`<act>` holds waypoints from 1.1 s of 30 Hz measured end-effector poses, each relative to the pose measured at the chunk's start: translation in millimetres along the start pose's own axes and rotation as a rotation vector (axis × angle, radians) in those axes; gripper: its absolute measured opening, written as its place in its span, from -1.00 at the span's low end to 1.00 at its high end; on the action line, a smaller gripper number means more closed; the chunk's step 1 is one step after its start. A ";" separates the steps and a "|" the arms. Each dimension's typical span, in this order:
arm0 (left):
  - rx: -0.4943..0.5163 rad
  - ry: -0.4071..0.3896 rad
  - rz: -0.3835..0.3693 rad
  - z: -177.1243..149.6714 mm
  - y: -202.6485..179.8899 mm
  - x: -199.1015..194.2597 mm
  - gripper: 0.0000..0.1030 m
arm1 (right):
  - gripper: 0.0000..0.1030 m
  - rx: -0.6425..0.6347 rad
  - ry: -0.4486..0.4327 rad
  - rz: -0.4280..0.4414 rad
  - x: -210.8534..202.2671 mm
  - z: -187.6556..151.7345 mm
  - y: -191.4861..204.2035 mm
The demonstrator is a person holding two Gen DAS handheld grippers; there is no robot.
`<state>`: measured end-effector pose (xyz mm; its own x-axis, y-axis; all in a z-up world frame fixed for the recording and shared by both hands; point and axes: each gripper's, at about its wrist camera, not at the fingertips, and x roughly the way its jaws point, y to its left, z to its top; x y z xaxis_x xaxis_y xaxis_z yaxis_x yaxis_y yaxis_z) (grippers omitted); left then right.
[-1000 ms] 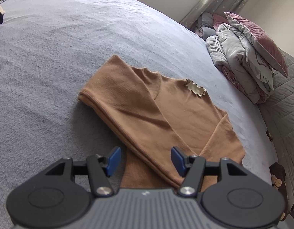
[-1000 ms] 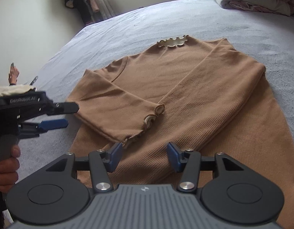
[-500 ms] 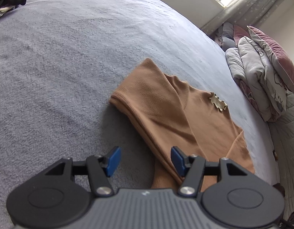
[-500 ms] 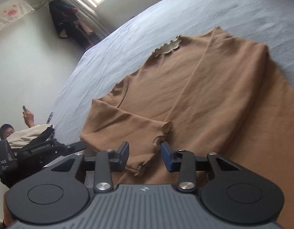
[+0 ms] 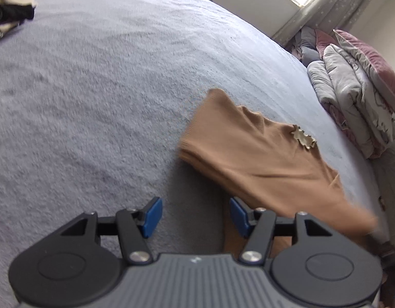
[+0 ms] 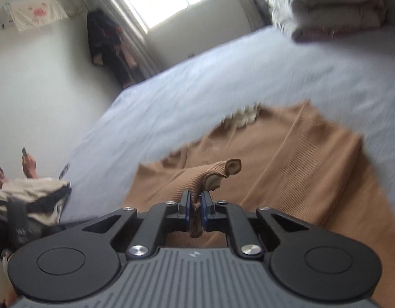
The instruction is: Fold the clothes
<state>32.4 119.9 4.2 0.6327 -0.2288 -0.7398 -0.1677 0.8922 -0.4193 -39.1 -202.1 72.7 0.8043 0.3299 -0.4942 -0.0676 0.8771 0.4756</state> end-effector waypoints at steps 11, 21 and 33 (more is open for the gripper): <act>-0.058 0.039 -0.163 -5.2 -5.8 9.0 0.13 | -0.81 0.014 -0.017 -0.211 -69.4 11.6 -61.6; -0.315 0.050 -0.383 -1.4 -3.0 45.1 0.10 | -0.81 0.115 0.094 -0.295 -42.8 -38.9 -113.5; -0.265 -0.038 -0.114 7.2 -26.9 62.5 -1.00 | -0.81 0.072 0.156 -0.307 -38.5 -46.7 -113.1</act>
<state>81.9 84.4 -27.0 0.6858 -0.3029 -0.6618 -0.2821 0.7276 -0.6253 -89.9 -297.7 4.0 0.6801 0.1089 -0.7250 0.2100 0.9185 0.3350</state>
